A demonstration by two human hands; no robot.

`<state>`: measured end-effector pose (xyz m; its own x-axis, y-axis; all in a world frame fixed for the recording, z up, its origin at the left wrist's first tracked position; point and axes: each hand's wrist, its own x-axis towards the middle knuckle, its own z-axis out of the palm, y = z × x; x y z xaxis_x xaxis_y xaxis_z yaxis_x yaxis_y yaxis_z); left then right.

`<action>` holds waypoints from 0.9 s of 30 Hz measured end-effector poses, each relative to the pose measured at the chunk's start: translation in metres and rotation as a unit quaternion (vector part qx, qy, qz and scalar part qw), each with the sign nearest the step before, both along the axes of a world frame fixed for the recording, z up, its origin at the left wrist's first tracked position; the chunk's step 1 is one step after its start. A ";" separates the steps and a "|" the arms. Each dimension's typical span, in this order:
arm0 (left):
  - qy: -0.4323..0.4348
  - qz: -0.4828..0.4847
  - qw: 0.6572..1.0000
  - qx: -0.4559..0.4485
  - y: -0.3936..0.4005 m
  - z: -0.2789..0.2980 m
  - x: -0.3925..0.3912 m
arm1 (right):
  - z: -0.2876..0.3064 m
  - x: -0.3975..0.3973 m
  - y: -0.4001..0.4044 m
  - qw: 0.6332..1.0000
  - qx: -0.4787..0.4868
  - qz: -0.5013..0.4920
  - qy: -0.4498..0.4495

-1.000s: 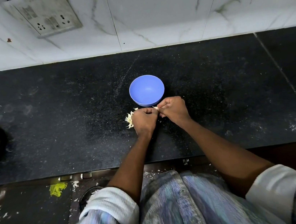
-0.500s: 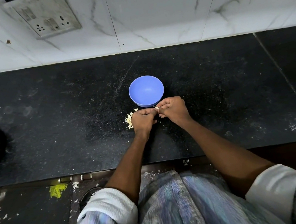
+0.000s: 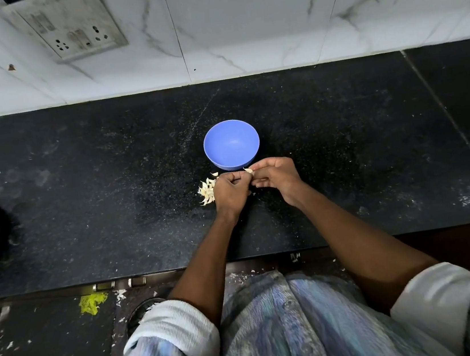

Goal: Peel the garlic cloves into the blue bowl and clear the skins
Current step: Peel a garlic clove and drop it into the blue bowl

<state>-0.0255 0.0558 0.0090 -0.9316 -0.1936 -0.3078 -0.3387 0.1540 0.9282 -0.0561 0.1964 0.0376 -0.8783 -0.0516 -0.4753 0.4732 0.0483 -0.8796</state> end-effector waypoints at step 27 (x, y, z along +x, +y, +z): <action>-0.008 0.044 0.999 0.026 -0.004 -0.004 0.007 | -0.001 0.008 -0.004 0.992 0.097 0.051 0.070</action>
